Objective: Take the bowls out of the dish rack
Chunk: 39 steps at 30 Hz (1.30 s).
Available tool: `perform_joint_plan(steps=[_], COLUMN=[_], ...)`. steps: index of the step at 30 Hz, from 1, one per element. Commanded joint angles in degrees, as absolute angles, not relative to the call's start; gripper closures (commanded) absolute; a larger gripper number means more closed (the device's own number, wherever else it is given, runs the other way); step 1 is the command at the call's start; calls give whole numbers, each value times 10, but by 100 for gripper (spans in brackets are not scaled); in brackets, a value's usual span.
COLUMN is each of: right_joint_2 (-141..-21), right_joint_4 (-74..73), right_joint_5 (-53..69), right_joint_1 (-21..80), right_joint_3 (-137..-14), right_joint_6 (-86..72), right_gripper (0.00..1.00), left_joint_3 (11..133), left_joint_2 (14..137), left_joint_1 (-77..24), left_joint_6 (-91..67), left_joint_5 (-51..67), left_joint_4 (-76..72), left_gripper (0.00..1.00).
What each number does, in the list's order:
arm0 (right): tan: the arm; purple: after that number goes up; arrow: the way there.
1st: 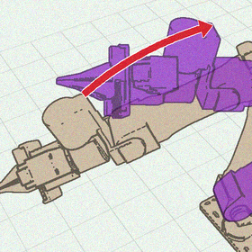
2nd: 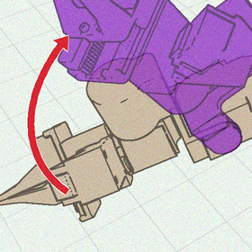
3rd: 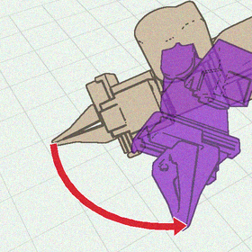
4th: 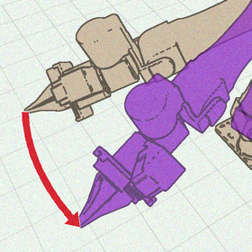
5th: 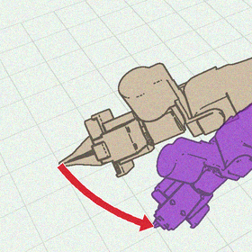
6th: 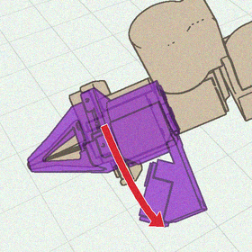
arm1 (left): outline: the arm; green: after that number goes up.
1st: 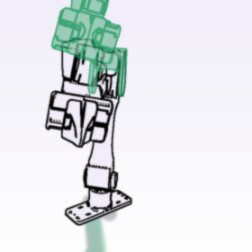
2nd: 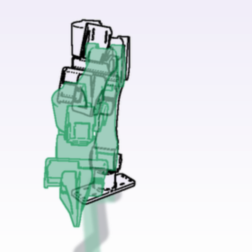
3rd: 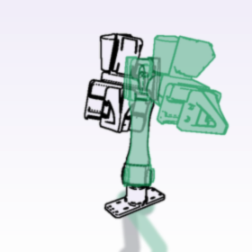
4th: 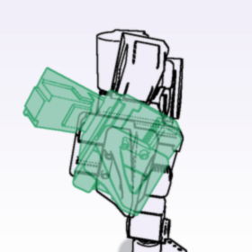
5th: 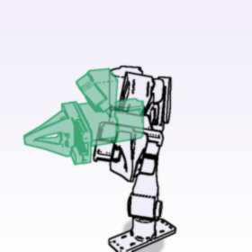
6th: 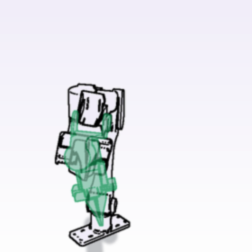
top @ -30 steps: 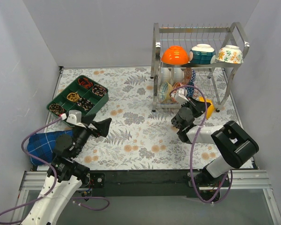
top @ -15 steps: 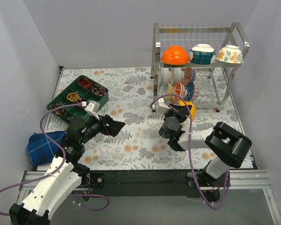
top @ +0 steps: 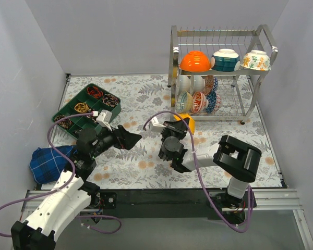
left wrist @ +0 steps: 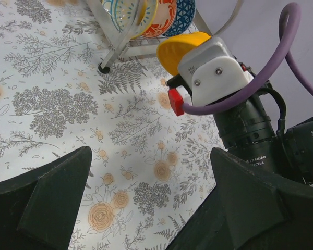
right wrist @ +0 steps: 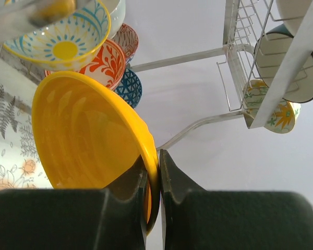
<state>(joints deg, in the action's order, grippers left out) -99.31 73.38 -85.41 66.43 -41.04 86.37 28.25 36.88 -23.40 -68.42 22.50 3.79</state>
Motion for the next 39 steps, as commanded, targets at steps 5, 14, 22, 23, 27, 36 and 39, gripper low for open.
perform_joint_plan(steps=[5,14,22,23,27,36,39], right_joint_2=[-1042,-1141,-1168,-1157,-1124,-1071,-1042], right_joint_4=[1089,1088,826,758,531,175,78], right_joint_5=[-857,-808,-710,-695,-634,-481,-415], right_joint_1=[661,661,655,651,634,615,604], right_joint_3=[-561,-706,-793,-791,-809,-817,-823], right_joint_6=[906,937,756,672,428,164,57], right_gripper=[99,99,99,99,99,99,99], left_joint_3=[296,283,271,271,270,277,281], left_joint_2=[307,169,120,117,105,154,189], left_joint_1=[-236,-237,-237,-237,-236,-237,-237], left_joint_6=[-676,-657,-663,-662,-656,-645,-646], left_joint_5=[155,25,-23,-30,-47,-56,-55], left_joint_4=[63,98,105,106,107,112,117], left_gripper=[2,2,2,2,2,2,2])
